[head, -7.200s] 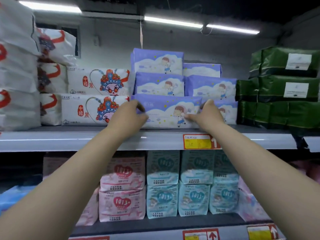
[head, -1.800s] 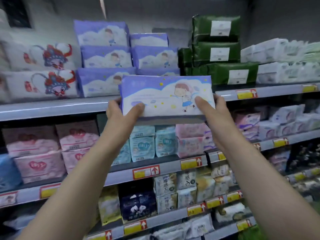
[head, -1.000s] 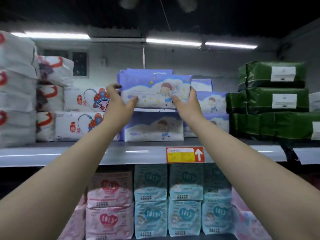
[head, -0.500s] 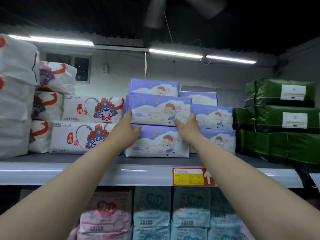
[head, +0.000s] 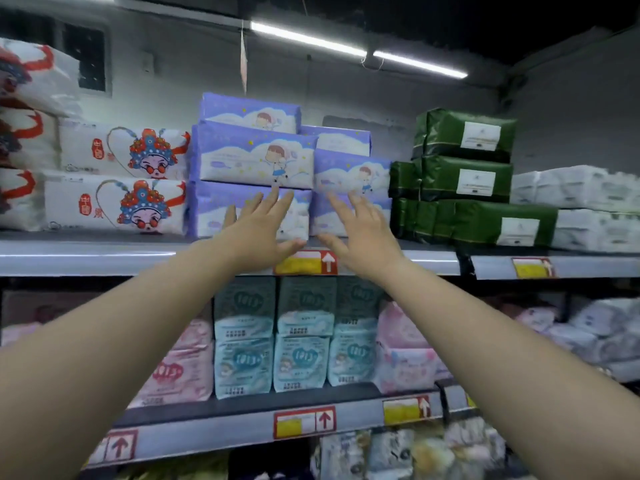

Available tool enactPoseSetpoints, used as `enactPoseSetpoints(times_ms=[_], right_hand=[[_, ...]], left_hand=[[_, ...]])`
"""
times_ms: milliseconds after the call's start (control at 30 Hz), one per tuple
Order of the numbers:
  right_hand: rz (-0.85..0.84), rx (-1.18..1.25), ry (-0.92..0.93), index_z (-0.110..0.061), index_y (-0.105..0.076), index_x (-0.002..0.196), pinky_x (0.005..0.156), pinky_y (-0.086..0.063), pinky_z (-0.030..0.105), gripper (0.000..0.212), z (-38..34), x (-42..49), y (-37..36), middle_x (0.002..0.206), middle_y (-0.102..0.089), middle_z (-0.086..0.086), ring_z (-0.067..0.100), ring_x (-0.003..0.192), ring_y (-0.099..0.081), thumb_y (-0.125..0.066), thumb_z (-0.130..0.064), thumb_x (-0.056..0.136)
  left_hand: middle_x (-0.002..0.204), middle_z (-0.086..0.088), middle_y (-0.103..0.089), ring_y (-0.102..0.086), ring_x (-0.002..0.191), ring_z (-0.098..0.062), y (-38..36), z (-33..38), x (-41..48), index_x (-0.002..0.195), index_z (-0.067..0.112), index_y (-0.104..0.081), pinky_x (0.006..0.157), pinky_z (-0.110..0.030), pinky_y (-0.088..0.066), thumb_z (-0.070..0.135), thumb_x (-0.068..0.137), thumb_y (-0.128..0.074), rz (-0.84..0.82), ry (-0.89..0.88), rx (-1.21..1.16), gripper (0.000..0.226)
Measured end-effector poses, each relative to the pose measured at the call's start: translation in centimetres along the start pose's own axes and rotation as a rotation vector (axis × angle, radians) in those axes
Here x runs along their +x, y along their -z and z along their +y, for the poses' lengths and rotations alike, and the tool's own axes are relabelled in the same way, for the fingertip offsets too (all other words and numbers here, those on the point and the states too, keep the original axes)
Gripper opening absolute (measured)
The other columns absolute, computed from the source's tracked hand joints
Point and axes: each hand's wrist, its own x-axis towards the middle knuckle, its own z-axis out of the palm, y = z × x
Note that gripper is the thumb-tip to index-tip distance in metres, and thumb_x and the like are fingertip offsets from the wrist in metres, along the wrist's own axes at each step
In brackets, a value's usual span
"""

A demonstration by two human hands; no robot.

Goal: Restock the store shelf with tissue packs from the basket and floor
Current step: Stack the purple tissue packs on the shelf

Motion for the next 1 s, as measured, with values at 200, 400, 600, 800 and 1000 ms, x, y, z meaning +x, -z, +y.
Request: enactPoseSetpoints(times_ms=[200, 400, 600, 800, 1000], right_hand=[[-0.176, -0.082, -0.189, -0.031, -0.007, 0.155, 0.120, -0.007, 0.044, 0.074, 5.8, -11.4, 2.5, 0.163, -0.005, 0.010, 0.028, 0.150, -0.002, -0.039, -0.060, 0.095], [-0.330, -0.132, -0.407, -0.032, -0.006, 0.155, 0.120, -0.008, 0.047, 0.077, 10.4, -23.4, 4.1, 0.163, -0.002, 0.010, 0.029, 0.150, -0.001, -0.039, -0.063, 0.093], [-0.499, -0.202, -0.614, -0.034, -0.001, 0.155, 0.119, -0.009, 0.049, 0.078, 13.2, -34.9, 5.2, 0.163, 0.001, 0.008, 0.030, 0.150, 0.000, -0.033, -0.067, 0.093], [-0.578, -0.254, -0.916, -0.036, 0.000, 0.155, 0.120, -0.008, 0.050, 0.079, 12.0, -42.9, 6.6, 0.163, 0.002, 0.008, 0.031, 0.149, -0.001, -0.035, -0.068, 0.092], [-0.536, -0.320, -1.205, -0.031, -0.006, 0.155, 0.120, -0.012, 0.046, 0.078, 7.0, -49.0, 6.2, 0.162, -0.004, 0.013, 0.033, 0.149, -0.007, -0.036, -0.066, 0.093]], left_hand=[[0.162, -0.004, 0.012, 0.002, 0.150, -0.024, -4.3, 8.2, -3.5, 0.154, 0.030, 0.004, 0.120, -0.046, -0.003, 0.063, 0.093, -0.038, -0.099, -0.174, -0.071, 0.081], [0.162, -0.004, 0.013, 0.004, 0.150, -0.023, -9.1, 16.6, -7.7, 0.155, 0.030, 0.001, 0.118, -0.049, 0.000, 0.065, 0.092, -0.037, -0.248, -0.350, -0.062, 0.082], [0.160, -0.003, 0.022, 0.014, 0.149, -0.024, -14.0, 23.6, -12.8, 0.154, 0.029, 0.012, 0.119, -0.049, 0.007, 0.068, 0.092, -0.033, -0.498, -0.519, -0.067, 0.086], [0.160, -0.006, 0.022, 0.010, 0.149, -0.028, -17.7, 28.5, -15.3, 0.154, 0.031, 0.011, 0.118, -0.048, 0.004, 0.070, 0.091, -0.033, -0.635, -0.743, -0.112, 0.086], [0.161, -0.007, 0.017, 0.006, 0.149, -0.029, -20.8, 29.7, -17.5, 0.154, 0.029, 0.009, 0.119, -0.050, 0.001, 0.070, 0.091, -0.034, -0.665, -0.997, -0.120, 0.087]])
